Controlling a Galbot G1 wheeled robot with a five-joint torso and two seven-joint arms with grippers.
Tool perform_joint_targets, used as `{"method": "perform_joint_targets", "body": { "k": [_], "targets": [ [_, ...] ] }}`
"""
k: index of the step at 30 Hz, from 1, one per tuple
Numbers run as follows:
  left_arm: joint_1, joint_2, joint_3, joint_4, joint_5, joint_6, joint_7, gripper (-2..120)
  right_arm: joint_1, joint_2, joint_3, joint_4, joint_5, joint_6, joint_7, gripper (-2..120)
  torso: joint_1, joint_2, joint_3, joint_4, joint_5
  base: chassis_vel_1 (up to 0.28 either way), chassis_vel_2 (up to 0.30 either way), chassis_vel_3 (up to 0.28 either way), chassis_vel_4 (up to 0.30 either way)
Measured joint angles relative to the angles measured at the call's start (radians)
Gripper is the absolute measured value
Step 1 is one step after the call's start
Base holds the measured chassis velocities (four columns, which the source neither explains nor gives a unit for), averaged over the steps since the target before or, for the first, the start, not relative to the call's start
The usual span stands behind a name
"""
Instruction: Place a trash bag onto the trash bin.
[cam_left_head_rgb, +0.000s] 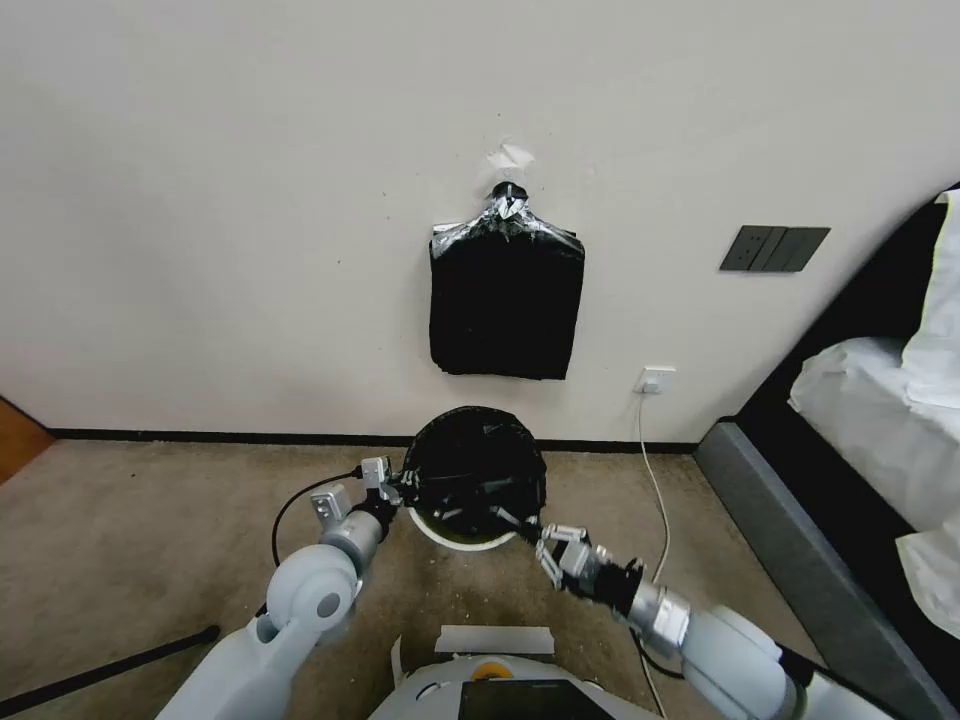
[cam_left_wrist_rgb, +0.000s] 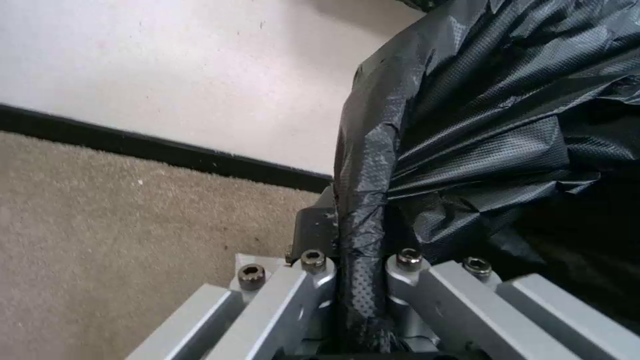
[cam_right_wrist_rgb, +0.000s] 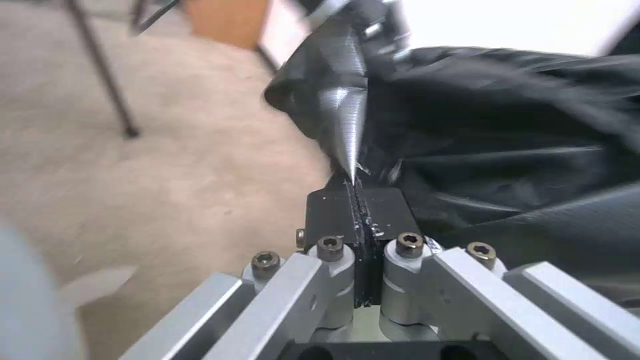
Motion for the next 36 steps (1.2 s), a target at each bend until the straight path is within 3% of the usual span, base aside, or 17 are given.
{"method": "perform_joint_targets", "body": {
  "k": [6,14,33,36],
  "targets": [
    [0.009,-0.005,-0.001,-0.033,-0.059,0.017,-0.052,1,0.017,0.031,-0.01,-0.063,-0.095,0.024,-0.015,0,0.0,0.0,0.0,0.0,-0.0001,0.0,0.0,0.0,0.0],
    [0.024,-0.006,-0.004,-0.05,-0.076,0.028,-0.072,1,0.047,0.085,-0.024,-0.146,-0.154,0.01,0.016,0,0.0,0.0,0.0,-0.0001,0.0,0.0,0.0,0.0,0.0],
    [0.036,-0.009,-0.007,-0.064,-0.099,0.036,-0.082,1,0.107,0.112,-0.065,-0.216,-0.118,-0.081,0.058,0,0.0,0.0,0.0,0.0,-0.0001,0.0,0.0,0.0,0.0],
    [0.035,-0.015,-0.004,-0.06,-0.099,0.034,-0.081,1,0.091,0.117,-0.065,-0.212,-0.117,-0.087,0.088,14,0.0,0.0,0.0,0.0,0.0,0.0,0.0,0.0,0.0]
  ]
}}
